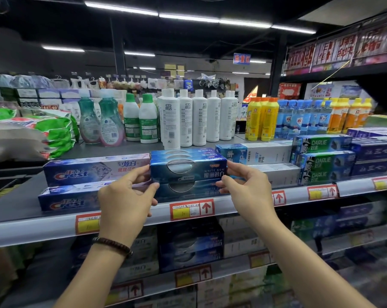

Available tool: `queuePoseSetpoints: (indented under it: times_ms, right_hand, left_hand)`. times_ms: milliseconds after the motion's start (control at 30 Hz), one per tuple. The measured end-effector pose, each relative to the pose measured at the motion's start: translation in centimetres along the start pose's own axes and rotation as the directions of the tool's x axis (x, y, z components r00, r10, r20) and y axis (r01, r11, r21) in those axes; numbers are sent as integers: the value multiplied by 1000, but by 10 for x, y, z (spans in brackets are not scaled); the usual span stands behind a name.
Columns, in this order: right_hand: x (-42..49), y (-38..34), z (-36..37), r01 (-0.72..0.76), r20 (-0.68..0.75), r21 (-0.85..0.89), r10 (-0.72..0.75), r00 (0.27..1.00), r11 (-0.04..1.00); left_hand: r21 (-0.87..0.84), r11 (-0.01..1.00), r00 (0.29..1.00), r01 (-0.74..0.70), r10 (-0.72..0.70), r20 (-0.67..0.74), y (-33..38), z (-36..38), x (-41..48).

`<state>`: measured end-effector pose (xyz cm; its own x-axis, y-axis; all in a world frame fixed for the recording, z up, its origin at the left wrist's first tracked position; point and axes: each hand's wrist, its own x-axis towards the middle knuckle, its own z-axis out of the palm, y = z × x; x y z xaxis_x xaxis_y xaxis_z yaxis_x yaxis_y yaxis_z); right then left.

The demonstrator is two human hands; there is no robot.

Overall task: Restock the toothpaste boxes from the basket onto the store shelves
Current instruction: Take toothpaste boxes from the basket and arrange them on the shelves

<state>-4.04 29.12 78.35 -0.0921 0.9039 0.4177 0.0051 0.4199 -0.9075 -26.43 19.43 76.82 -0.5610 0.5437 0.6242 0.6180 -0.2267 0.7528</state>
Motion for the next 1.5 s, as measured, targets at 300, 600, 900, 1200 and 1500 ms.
queuePoseSetpoints:
  times_ms: [300, 600, 900, 1200, 1500]
  right_hand:
    - [-1, -1, 1, 8, 26, 6, -8, 1000, 1000]
    - [-5, 2, -4, 11, -36, 3, -11, 999, 1000]
    - [-19, 12, -25, 50, -107, 11, -49, 993, 999]
    - [-42, 26, -64, -18, -95, -49, 13, 995, 999]
    - [-67, 34, -108, -79, -38, -96, 76, 996, 992]
  left_hand:
    - [25, 1000, 1000, -18, 18, -11, 0, 0, 3]
    - [87, 992, 995, -91, 95, -43, 4, -5, -1]
    - [55, 970, 962, -237, 242, -129, 20, 8, -23]
    - [-37, 965, 963, -258, 260, 77, 37, 51, -61]
    - [-61, 978, 941, -197, 206, 267, 54, 88, -96]
